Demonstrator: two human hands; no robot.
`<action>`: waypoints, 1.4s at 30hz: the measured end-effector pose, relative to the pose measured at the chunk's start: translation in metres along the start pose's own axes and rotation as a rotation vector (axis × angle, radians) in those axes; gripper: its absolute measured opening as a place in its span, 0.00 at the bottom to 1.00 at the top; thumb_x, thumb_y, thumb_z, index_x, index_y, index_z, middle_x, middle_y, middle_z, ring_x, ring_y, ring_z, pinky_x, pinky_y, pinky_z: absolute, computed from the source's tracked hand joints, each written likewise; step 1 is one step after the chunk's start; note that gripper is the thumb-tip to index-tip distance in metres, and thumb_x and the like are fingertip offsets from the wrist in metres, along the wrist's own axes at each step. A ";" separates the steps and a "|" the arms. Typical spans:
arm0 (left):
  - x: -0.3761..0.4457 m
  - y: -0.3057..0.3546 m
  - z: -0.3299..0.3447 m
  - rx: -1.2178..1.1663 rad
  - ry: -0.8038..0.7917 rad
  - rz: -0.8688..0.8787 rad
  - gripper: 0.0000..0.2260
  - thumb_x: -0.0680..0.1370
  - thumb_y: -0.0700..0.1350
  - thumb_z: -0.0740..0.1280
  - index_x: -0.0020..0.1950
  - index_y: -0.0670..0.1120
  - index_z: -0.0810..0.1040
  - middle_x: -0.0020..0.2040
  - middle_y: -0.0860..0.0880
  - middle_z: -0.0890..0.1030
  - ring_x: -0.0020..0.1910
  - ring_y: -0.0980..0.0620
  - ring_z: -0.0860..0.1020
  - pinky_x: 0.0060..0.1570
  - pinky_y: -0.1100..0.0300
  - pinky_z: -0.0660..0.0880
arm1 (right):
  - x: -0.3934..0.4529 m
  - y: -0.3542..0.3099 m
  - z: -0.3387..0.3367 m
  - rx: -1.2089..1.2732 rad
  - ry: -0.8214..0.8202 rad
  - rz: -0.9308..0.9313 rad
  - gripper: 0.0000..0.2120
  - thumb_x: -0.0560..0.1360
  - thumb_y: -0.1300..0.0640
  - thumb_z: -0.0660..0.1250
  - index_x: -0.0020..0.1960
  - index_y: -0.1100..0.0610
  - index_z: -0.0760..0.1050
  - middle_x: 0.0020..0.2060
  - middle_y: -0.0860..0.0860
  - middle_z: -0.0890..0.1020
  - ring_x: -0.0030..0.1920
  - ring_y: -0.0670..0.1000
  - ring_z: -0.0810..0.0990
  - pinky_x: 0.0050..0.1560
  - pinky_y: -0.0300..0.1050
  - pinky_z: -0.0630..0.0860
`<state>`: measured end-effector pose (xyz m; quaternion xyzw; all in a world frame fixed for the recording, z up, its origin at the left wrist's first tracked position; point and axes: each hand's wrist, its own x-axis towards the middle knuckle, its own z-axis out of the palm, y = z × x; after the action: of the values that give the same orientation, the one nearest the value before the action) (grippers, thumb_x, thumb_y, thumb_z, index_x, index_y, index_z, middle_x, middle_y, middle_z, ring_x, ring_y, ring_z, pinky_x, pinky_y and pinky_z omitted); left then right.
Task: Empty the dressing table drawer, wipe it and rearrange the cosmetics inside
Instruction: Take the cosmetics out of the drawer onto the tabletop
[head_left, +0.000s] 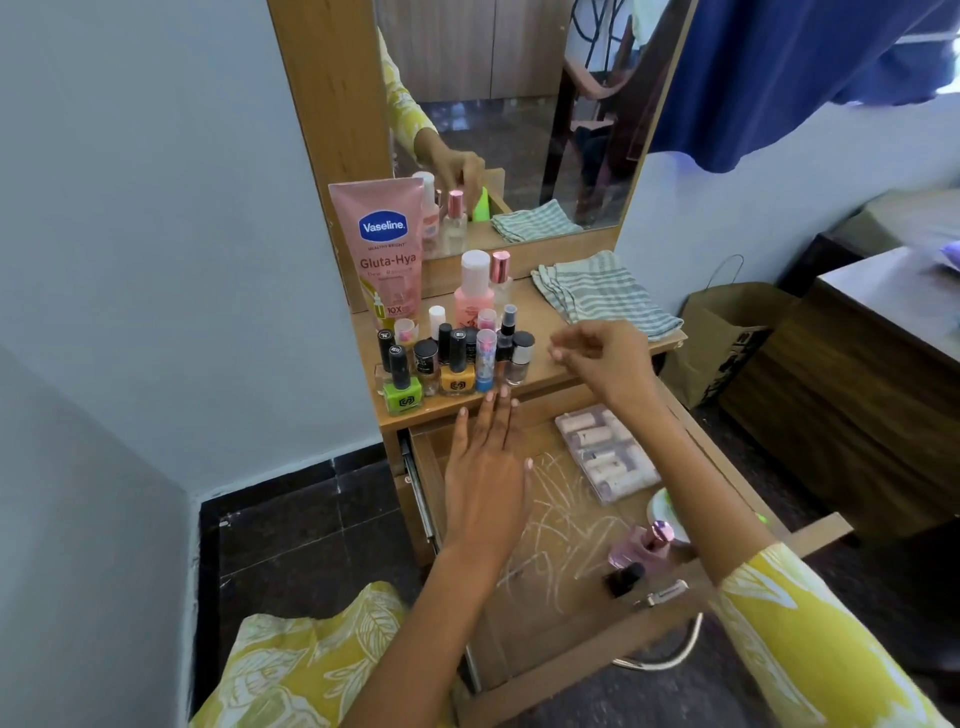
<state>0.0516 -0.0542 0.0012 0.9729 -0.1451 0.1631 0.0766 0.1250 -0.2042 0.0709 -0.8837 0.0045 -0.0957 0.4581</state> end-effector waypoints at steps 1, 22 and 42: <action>0.000 0.000 -0.001 0.000 -0.011 0.005 0.29 0.74 0.50 0.69 0.71 0.40 0.67 0.72 0.43 0.65 0.72 0.48 0.62 0.71 0.47 0.51 | -0.014 0.002 -0.010 -0.104 -0.045 -0.007 0.05 0.72 0.64 0.72 0.46 0.57 0.81 0.37 0.47 0.82 0.35 0.36 0.78 0.39 0.26 0.72; -0.001 0.004 -0.016 -0.051 -0.089 -0.008 0.27 0.82 0.51 0.54 0.77 0.43 0.48 0.77 0.46 0.47 0.76 0.51 0.43 0.70 0.51 0.35 | -0.105 0.029 -0.021 -0.841 -0.465 0.256 0.12 0.70 0.61 0.69 0.53 0.51 0.80 0.50 0.54 0.80 0.48 0.55 0.81 0.45 0.45 0.77; -0.002 0.002 -0.016 -0.086 -0.099 -0.008 0.27 0.82 0.51 0.51 0.76 0.44 0.43 0.76 0.47 0.42 0.72 0.53 0.36 0.67 0.51 0.30 | 0.008 -0.036 0.000 -0.134 0.214 -0.098 0.18 0.67 0.63 0.75 0.53 0.59 0.72 0.42 0.54 0.82 0.43 0.55 0.80 0.45 0.53 0.77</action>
<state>0.0449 -0.0520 0.0159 0.9762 -0.1516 0.1079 0.1116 0.1296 -0.1841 0.1015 -0.8962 0.0166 -0.2113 0.3898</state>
